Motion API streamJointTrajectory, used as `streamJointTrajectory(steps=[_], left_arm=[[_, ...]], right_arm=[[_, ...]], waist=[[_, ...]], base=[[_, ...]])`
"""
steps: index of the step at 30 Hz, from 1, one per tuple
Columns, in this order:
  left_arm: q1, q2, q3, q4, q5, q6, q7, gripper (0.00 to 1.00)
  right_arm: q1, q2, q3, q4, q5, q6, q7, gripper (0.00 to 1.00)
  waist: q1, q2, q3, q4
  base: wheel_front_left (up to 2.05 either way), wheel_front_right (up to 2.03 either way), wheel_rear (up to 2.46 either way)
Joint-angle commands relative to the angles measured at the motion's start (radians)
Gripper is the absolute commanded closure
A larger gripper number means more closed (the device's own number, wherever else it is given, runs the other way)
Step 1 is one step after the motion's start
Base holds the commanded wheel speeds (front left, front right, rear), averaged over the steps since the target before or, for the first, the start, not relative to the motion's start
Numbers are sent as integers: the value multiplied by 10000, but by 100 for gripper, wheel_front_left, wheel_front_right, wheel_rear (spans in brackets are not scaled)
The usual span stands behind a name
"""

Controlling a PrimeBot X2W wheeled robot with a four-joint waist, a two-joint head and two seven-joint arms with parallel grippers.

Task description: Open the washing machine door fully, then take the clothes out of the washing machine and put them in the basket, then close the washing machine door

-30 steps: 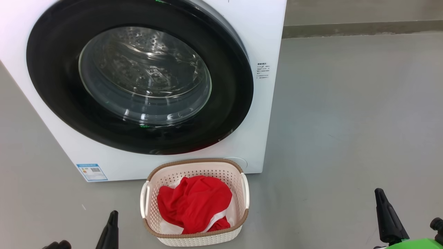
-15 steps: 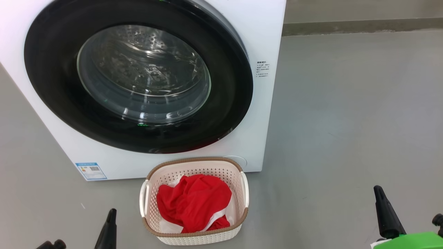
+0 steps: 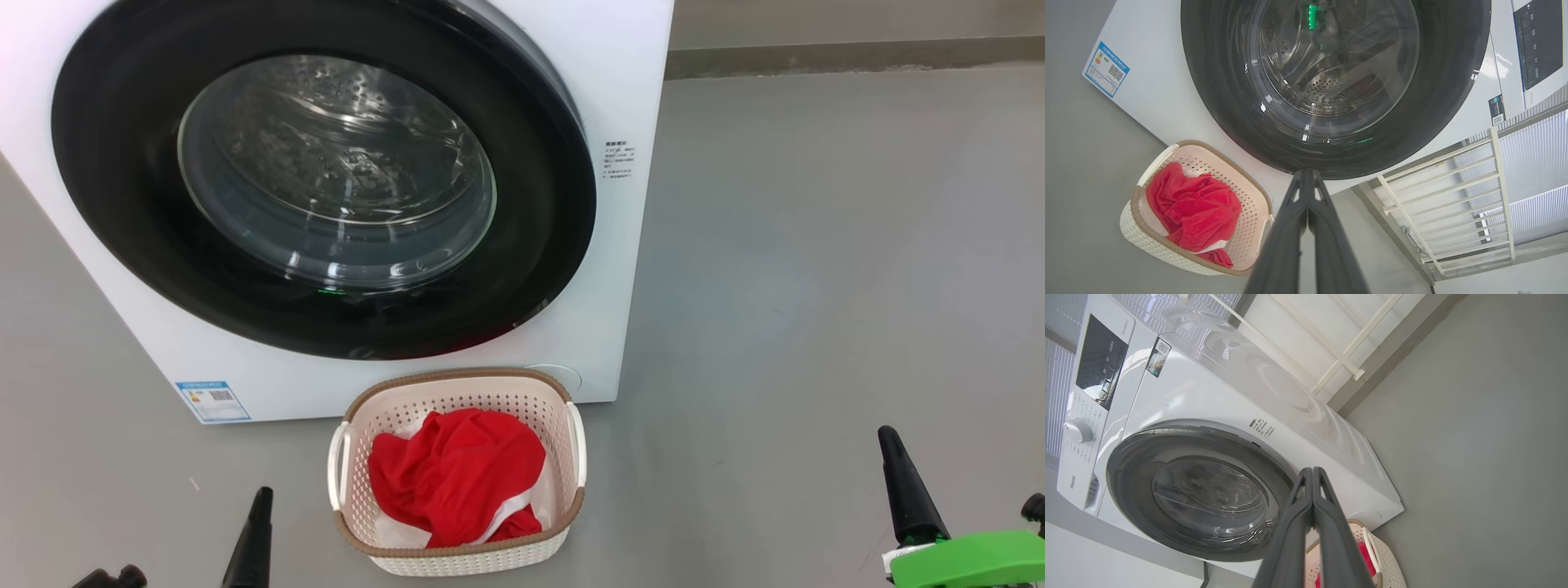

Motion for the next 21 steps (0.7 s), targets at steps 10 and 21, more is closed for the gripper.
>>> streamJointTrajectory(steps=[10,21], left_arm=[[-588,109,336,-300,-1287,-55,338,100],[-703,114,422,-312,-2442,-63,653,100]], right_arm=[[-796,-214,164,-7,1374,0,344,100],[-1098,-238,188,219,2614,-4,677,100]], waist=[[-1,0,54,-15],[-1,0,110,-31]], base=[[0,0,0],[0,0,0]])
